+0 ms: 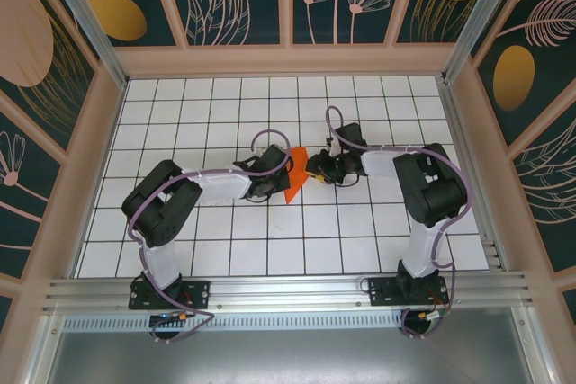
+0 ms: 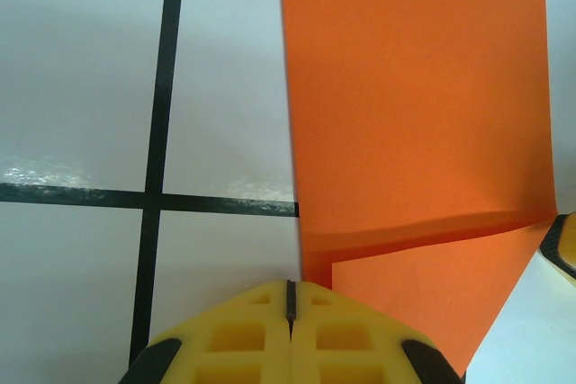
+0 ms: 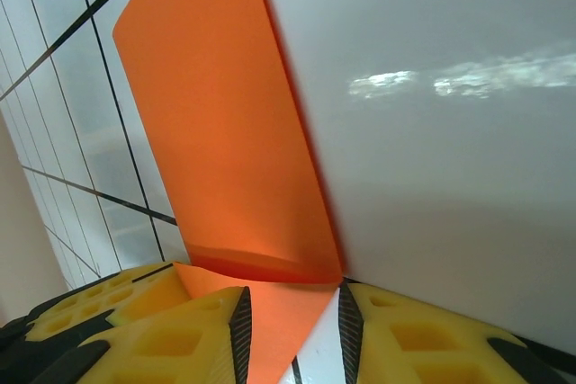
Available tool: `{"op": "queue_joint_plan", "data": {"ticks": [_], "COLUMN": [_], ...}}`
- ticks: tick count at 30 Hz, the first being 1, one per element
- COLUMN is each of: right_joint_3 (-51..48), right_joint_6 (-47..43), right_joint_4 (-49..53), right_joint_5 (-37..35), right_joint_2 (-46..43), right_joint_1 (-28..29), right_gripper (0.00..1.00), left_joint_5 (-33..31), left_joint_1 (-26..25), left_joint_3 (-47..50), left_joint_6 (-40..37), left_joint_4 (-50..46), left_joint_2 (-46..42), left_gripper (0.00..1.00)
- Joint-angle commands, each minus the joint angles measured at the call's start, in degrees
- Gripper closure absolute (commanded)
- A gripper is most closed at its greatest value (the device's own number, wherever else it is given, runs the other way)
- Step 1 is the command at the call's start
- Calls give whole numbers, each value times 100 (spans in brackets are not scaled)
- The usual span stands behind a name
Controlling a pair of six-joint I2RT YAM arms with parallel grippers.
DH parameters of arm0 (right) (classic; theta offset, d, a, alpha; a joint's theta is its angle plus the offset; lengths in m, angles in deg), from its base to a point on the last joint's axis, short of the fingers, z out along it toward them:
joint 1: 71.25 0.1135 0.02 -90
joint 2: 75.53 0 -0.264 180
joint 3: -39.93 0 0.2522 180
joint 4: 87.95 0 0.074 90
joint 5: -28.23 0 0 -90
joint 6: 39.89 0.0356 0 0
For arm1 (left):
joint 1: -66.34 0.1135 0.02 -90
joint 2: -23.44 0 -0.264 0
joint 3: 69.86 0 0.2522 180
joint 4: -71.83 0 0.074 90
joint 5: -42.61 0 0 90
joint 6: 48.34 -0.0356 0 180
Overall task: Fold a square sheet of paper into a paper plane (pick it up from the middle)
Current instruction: Fourth fold the wing at the center of the table.
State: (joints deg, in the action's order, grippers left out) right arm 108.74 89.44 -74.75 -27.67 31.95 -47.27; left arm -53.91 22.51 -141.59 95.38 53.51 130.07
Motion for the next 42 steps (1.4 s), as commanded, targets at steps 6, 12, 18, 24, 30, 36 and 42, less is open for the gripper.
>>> {"op": "queue_joint_plan", "data": {"ticks": [6, 12, 18, 24, 30, 36, 42], "right_joint_3": [21, -158, -350, -351, -315, -458, -391], "right_joint_6": [-75, -99, -163, -164, -28, 337, 961], "right_joint_4": [-215, -469, -791, -946, -885, -576, -98], "right_joint_5": [172, 370, 756, 720, 240, -438, -1246], "right_joint_2": [-46, -256, -255, -195, -428, -1286, -2006], "right_joint_1": [84, 85, 82, 87, 80, 98, 370], "right_gripper": [67, 69, 72, 80, 94, 99, 100], "left_joint_5": [-6, -33, -164, -422, -434, -207, 102], "left_joint_1": [15, 19, 20, 59, 108, 104, 111], "left_joint_3": [-82, -79, -76, -18, 192, 754, 1212], "left_joint_6": [66, 71, 74, 73, -141, -567, -1112], "left_joint_4": [-188, -217, -341, -569, -312, 458, 1377], "left_joint_2": [149, 126, -46, -448, -1135, -1878, -2500], "left_gripper": [97, 97, 95, 89, 75, 56, 39]}}
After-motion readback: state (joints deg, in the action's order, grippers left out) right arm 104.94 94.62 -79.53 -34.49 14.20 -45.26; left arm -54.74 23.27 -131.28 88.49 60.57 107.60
